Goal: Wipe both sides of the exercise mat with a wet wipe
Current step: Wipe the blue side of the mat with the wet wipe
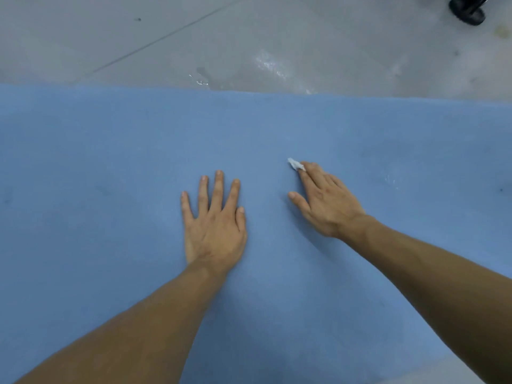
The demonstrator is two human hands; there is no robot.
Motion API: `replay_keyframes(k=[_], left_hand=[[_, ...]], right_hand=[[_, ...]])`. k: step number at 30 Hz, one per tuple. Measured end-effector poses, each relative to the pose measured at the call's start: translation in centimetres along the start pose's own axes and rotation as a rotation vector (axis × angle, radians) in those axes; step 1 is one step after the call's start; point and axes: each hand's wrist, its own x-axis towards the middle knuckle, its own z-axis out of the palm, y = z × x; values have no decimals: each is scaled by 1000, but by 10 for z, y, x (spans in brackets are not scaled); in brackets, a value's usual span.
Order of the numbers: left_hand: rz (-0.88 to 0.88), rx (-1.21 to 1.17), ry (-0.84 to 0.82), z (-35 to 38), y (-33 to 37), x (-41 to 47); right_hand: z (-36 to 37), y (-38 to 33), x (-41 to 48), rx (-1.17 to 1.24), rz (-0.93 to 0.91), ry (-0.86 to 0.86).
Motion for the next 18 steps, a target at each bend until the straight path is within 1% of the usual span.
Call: replay_keyframes(k=[3, 7, 10, 14, 18], left_hand=[[8, -6, -33, -3, 2, 1], [22, -15, -90, -8, -2, 2], [21, -21, -108, -11, -2, 1], [21, -14, -126, -14, -2, 1], [13, -3, -118, -13, -3, 1]], right_hand=[[1, -15, -9, 82, 19, -56], [-7, -45, -47, 73, -69, -158], [-11, -69, -81, 94, -159, -190], [4, -86, -119, 94, -209, -140], [16, -80, -128, 10, -242, -109]])
